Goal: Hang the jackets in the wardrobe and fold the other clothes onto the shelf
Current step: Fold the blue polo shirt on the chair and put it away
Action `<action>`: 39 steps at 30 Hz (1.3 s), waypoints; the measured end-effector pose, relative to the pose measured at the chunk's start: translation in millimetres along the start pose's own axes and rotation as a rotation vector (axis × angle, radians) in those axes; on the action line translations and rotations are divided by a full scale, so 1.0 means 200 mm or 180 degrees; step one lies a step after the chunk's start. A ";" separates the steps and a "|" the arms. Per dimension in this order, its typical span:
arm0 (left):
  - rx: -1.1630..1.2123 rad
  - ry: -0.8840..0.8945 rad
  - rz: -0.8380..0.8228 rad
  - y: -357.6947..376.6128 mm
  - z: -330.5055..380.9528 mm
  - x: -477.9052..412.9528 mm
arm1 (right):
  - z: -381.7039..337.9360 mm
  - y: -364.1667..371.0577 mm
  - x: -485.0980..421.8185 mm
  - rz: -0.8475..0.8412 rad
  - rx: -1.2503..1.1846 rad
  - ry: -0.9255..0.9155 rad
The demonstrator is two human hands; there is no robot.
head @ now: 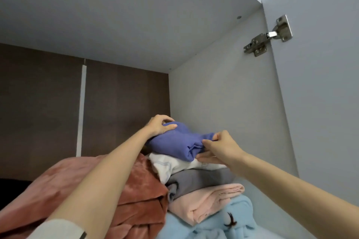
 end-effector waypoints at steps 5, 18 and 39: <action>-0.0134 0.0060 -0.0028 0.04 0.06 0.04 | -0.30 -0.14 0.00 0.0510 0.2439 -0.1271; -0.0319 0.0080 0.0027 0.12 0.04 0.42 | -0.11 0.28 0.16 -0.0146 0.3625 -0.1796; -0.1276 0.0640 0.0893 -0.08 0.62 1.38 | -0.37 -0.34 0.73 -0.0378 0.3423 -0.1820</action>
Point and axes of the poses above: each hand's wrist, its own x-axis away from the middle knuckle, its own y-axis out of the palm, z = x × y, the point moved 10 cm from there along -x, towards the middle knuckle, and after that the axes turned 12 degrees about -y, right-handed, at the moved point
